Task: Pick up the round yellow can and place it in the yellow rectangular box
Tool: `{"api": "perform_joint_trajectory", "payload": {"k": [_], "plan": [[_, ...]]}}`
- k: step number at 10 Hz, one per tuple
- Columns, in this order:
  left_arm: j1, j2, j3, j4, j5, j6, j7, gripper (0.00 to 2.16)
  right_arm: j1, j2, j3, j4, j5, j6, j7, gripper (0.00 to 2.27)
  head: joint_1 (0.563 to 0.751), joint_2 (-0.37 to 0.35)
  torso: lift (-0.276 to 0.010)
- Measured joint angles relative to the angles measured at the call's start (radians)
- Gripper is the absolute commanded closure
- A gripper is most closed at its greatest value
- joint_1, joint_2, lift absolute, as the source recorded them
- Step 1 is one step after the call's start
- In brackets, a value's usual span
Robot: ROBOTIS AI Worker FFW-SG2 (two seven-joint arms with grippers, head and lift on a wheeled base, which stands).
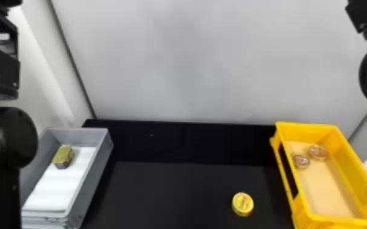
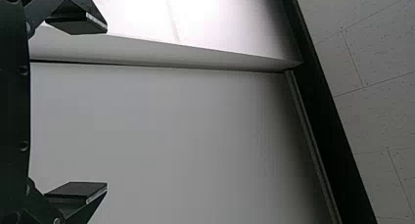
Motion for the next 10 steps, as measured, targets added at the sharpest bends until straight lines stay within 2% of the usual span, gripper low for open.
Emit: {"api": "perform_joint_trajectory", "payload": {"k": [8,10], "plan": [[-0.003,0.005,0.0,-0.008,0.003,0.008,-0.001,0.14,-0.013,-0.004,-0.008,-0.006,0.017,-0.008,-0.006,0.11,0.663,0.054,-0.007],[-0.003,0.01,0.005,-0.014,0.0,0.019,-0.002,0.14,-0.049,-0.024,-0.023,-0.028,-0.005,0.118,-0.013,0.12,0.663,0.054,-0.007]]}}
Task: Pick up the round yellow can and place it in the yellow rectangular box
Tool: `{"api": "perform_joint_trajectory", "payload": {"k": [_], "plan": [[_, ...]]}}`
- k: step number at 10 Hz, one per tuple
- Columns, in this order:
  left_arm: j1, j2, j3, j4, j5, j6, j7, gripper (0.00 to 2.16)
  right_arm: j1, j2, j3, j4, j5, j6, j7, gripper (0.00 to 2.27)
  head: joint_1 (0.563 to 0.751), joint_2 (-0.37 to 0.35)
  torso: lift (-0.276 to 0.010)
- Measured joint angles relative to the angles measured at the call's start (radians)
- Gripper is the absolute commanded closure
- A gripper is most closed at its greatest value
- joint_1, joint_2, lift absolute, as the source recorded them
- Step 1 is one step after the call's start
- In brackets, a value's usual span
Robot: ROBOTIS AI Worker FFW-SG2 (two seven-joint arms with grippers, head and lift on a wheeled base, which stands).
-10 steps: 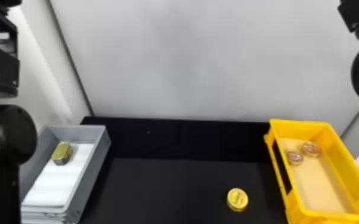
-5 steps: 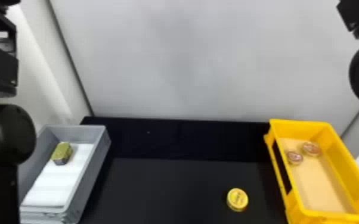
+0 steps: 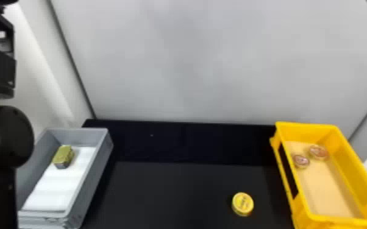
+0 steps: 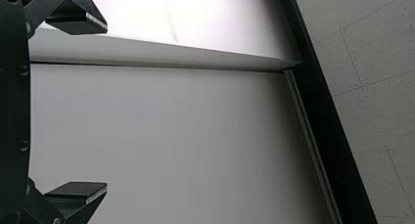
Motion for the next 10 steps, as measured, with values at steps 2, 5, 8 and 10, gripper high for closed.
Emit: {"api": "perform_joint_trajectory", "payload": {"k": [2,5,8,10], "plan": [[0.0,0.007,0.003,-0.008,-0.006,0.013,0.0,0.14,-0.051,-0.044,0.001,-0.011,-0.026,0.236,0.023,0.12,0.663,0.054,-0.007],[-0.001,0.006,0.003,-0.014,-0.009,0.022,0.0,0.14,-0.007,-0.052,-0.046,0.021,-0.051,0.545,0.148,0.14,0.663,0.054,-0.007],[-0.003,0.003,-0.002,-0.015,-0.011,0.026,0.0,0.14,0.125,-0.05,-0.064,0.061,-0.027,0.763,0.329,0.15,0.663,0.054,-0.007],[-0.003,0.003,-0.004,-0.015,-0.011,0.027,0.0,0.14,0.229,-0.023,-0.068,0.097,0.044,0.785,0.461,0.13,0.663,0.054,-0.007]]}}
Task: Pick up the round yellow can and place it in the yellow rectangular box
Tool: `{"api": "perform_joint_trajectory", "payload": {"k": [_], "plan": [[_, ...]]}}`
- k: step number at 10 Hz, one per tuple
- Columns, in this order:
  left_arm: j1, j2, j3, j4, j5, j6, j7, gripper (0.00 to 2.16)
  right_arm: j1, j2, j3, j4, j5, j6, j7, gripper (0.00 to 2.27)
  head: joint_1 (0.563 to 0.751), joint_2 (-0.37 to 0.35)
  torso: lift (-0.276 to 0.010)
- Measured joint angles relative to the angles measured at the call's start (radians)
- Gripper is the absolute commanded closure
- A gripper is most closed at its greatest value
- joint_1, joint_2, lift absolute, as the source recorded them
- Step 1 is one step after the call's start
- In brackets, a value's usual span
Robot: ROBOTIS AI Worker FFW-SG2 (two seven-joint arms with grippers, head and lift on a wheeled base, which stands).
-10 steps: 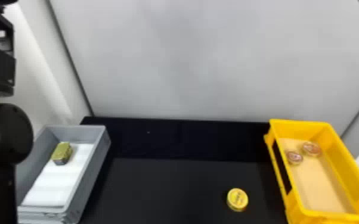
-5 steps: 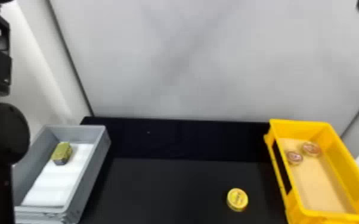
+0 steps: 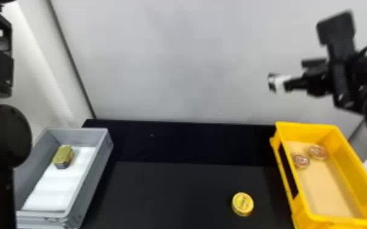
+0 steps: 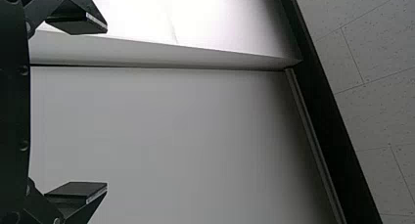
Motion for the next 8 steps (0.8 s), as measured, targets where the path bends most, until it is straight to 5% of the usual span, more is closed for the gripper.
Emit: {"api": "perform_joint_trajectory", "payload": {"k": [4,8], "plan": [[0.008,-0.002,-0.001,0.004,0.003,0.002,0.0,0.14,0.147,0.069,0.004,0.101,0.137,-0.076,0.198,0.08,0.663,0.054,-0.007],[0.014,-0.007,-0.004,0.01,0.005,-0.005,0.0,0.14,0.236,0.153,-0.051,0.186,0.164,-0.151,0.24,0.08,0.663,0.054,-0.007]]}}
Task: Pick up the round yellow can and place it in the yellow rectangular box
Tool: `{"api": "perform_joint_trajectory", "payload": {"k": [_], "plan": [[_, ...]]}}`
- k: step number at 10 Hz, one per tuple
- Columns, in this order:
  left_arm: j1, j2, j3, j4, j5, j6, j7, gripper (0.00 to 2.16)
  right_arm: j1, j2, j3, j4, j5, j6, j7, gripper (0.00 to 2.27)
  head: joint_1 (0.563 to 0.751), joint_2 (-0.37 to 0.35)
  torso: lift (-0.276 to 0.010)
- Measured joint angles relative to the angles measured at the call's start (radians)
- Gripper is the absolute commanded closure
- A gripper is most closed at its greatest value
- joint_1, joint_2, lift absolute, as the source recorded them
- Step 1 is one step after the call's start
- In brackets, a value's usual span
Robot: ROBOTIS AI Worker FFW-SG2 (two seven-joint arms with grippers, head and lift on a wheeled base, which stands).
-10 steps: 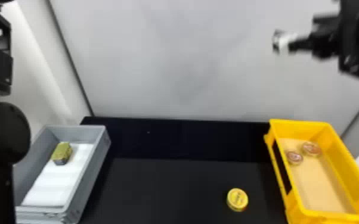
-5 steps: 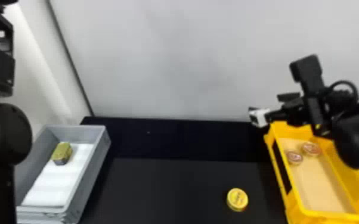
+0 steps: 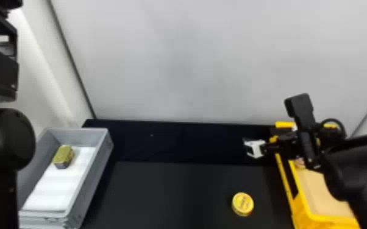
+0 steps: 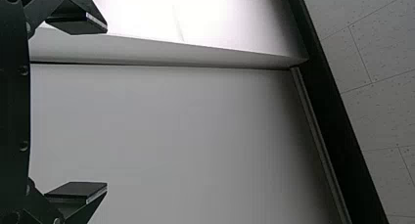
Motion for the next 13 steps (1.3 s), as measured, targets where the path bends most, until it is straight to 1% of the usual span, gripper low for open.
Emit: {"api": "perform_joint_trajectory", "payload": {"k": [2,5,8,13], "plan": [[0.0,-0.003,-0.001,0.003,0.002,-0.005,0.0,0.14,0.032,0.023,-0.018,0.041,0.023,-0.02,0.04,0.08,0.663,0.054,-0.007],[-0.002,-0.006,-0.004,0.005,0.003,-0.01,0.001,0.14,0.056,0.042,-0.016,0.108,0.046,-0.046,0.086,0.08,0.663,0.054,-0.007],[-0.004,-0.006,-0.005,0.006,0.003,-0.013,0.001,0.14,0.069,0.051,0.0,0.186,0.069,-0.089,0.121,0.08,0.663,0.054,-0.007],[-0.007,-0.007,-0.005,0.007,0.003,-0.019,0.001,0.14,0.058,0.068,-0.007,0.357,0.109,-0.193,0.148,0.08,0.663,0.054,-0.007]]}}
